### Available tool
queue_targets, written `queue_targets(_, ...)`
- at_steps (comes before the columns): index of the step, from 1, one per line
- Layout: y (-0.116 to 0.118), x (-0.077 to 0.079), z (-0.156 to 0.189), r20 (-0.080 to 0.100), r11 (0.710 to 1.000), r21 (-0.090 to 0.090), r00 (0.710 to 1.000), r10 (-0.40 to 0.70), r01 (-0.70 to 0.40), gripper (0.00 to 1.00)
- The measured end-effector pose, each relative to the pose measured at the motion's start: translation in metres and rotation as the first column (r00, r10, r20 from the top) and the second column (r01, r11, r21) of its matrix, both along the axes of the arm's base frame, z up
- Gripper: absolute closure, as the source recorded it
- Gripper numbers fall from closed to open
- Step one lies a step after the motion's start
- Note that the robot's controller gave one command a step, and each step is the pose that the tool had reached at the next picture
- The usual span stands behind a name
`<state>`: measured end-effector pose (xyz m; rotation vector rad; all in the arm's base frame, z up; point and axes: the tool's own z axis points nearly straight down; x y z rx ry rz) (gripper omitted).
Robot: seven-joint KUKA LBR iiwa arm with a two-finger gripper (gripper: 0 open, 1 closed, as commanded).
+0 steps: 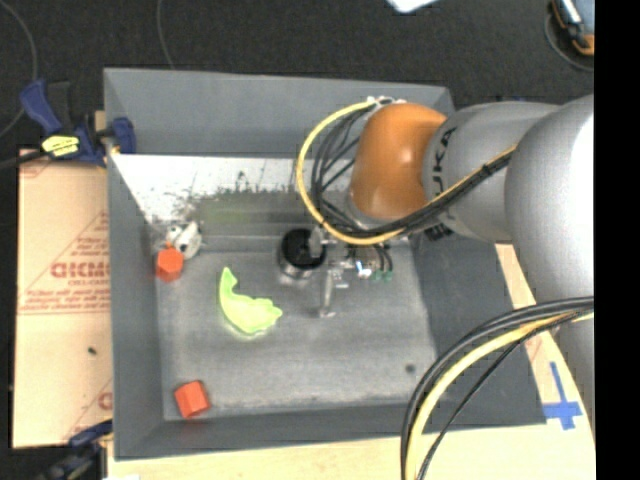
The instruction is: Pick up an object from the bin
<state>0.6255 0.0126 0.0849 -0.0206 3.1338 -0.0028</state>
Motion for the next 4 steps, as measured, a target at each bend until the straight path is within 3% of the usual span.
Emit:
queue_targets(1,-0.003,0.021,-0.012,-0.002,0.987,-0.002,0.987,0.162,-0.162,0.00)
queue_targets(2,-0.002,0.026,-0.014,-0.005,0.981,-0.003,0.981,0.195,-0.195,0.00)
queue_targets(3,0.009,0.029,0.015,0.007,0.983,-0.003,0.983,0.182,-0.182,0.00)
queue_targets(4,0.009,0.030,-0.002,0.006,0.984,-0.003,0.984,0.180,-0.180,0.00)
